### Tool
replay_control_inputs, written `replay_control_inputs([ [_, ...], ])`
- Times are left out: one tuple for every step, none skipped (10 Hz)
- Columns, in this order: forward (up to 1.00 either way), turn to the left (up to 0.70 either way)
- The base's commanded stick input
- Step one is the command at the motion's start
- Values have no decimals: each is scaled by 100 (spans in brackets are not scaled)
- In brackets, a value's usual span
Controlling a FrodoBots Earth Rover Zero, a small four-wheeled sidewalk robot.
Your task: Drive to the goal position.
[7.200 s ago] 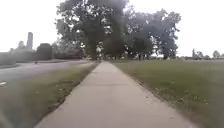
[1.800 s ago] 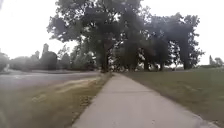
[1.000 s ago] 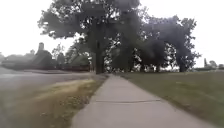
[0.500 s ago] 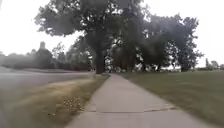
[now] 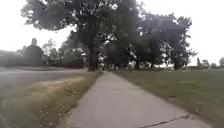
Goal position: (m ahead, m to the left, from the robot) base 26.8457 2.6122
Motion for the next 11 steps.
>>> replay_control_inputs([
  [100, 0],
  [100, 0],
  [100, 0],
  [100, 0],
  [100, 0],
  [100, 0],
  [100, 0],
  [100, 0],
  [100, 0],
  [100, 0],
  [100, 0],
])
